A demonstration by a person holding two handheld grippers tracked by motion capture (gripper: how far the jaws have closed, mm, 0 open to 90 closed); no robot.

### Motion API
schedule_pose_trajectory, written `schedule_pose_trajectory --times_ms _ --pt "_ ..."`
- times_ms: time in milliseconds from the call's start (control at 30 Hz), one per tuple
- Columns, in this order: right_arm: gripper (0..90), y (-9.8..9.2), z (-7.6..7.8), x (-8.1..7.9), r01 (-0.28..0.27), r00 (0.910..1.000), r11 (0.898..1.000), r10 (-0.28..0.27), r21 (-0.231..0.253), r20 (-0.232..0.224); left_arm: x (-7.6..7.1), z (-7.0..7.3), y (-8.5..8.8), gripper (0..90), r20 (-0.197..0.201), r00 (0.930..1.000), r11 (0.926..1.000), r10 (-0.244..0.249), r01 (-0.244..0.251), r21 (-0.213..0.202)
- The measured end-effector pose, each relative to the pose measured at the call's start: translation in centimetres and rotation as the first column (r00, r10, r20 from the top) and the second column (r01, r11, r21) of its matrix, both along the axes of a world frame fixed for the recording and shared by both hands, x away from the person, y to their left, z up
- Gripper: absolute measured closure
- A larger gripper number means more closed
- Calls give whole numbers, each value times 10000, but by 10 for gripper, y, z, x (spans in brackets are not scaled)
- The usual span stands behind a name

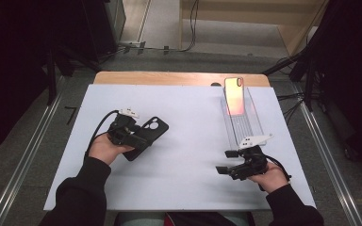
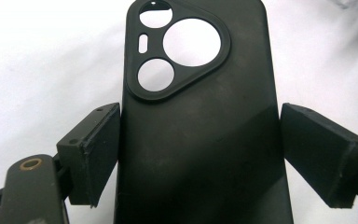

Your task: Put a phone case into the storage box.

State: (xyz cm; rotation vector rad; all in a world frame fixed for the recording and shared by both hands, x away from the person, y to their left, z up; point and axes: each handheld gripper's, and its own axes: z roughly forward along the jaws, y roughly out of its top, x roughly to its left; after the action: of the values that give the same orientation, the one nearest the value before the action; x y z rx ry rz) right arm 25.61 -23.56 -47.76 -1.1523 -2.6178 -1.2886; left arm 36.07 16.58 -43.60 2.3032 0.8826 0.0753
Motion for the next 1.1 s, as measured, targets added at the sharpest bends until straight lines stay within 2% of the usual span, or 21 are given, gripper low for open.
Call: schedule_pose_trajectory --times_ms 167,400,633,833,1000,1100 --pt "192 -1 1 -2 -36 9998 10000 35 39 196 -8 4 -3 156 -118 9999 10000 -38 37 -66" --pt "192 -2 2 -3 -9 9999 10000 10 -16 133 -19 6 -10 155 -395 9990 9993 -201 189 -307" --pt "184 -2 2 -3 -4 10000 9999 5 -168 56 -34 8 -18 155 -228 9995 9994 -209 203 -270" --pt "183 -4 4 -5 43 10000 9998 -43 -203 2 -43 10 -23 154 -268 9995 9993 -164 155 -341" --pt "183 -5 5 -6 203 9998 9996 -203 -192 37 -50 9 -29 153 -148 9997 9990 177 -183 -400" --pt "183 -3 5 -5 372 9992 9991 -375 -214 -125 -55 8 -33 152 -31 9978 9966 659 -660 -486"
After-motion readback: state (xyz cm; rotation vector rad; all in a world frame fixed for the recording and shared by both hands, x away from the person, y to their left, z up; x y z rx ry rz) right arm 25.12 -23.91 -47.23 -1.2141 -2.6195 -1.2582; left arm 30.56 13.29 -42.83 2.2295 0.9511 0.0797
